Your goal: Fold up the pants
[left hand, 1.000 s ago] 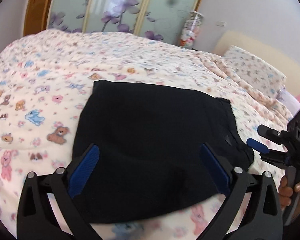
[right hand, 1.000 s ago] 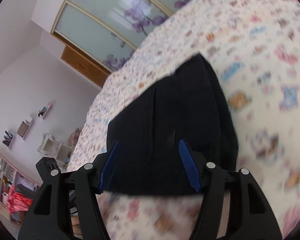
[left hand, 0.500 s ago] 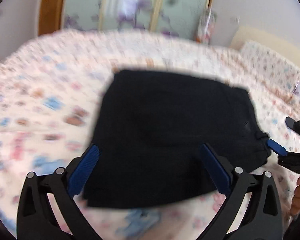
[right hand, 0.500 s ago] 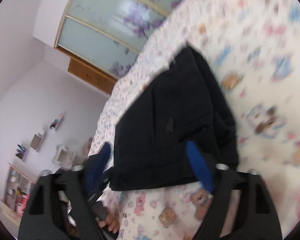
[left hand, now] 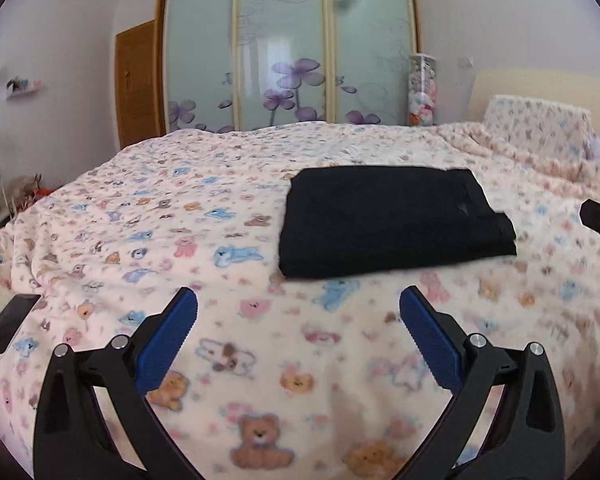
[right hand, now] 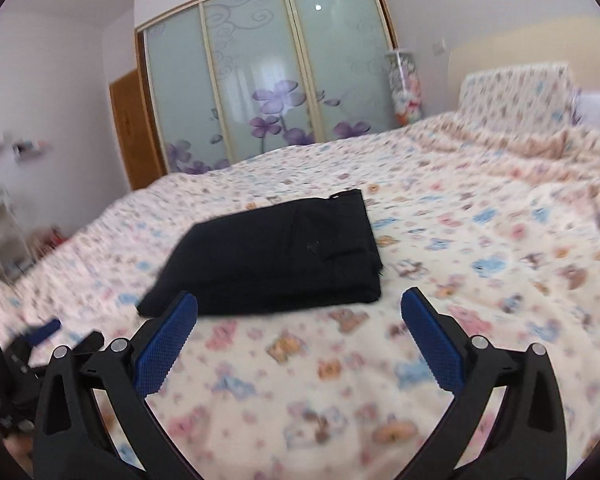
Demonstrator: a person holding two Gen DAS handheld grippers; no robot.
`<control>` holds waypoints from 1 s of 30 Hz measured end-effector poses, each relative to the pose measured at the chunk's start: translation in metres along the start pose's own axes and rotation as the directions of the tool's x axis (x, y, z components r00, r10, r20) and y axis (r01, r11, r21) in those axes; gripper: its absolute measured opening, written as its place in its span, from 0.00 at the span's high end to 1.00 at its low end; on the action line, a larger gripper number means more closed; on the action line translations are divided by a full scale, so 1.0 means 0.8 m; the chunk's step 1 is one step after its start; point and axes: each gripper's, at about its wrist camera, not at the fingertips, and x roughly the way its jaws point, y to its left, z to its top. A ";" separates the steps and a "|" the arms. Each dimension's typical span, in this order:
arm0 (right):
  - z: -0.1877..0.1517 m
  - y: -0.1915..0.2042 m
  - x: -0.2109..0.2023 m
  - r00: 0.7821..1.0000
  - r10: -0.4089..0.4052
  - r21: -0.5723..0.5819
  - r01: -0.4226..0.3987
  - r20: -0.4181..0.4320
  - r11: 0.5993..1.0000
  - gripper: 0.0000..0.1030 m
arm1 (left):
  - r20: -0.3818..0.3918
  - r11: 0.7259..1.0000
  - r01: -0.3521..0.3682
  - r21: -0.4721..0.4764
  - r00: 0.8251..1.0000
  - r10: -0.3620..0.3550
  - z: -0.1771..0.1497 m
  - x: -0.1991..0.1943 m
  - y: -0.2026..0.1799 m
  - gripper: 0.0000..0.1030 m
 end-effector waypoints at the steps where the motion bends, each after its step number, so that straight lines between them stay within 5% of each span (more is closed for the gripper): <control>1: -0.009 0.007 -0.006 1.000 -0.009 -0.016 0.009 0.012 1.000 0.01 | 0.004 1.000 -0.005 0.015 1.000 0.005 -0.001 0.001 -0.004 0.02; 16: -0.041 0.015 0.033 0.998 -0.039 -0.034 0.037 -0.051 0.999 0.01 | -0.059 0.998 0.063 -0.028 0.996 -0.065 -0.009 0.027 -0.007 0.02; 30: -0.047 0.034 0.038 0.989 -0.140 -0.144 0.132 -0.051 0.981 0.01 | -0.065 0.999 -0.019 0.039 0.998 0.021 -0.013 0.028 -0.025 0.02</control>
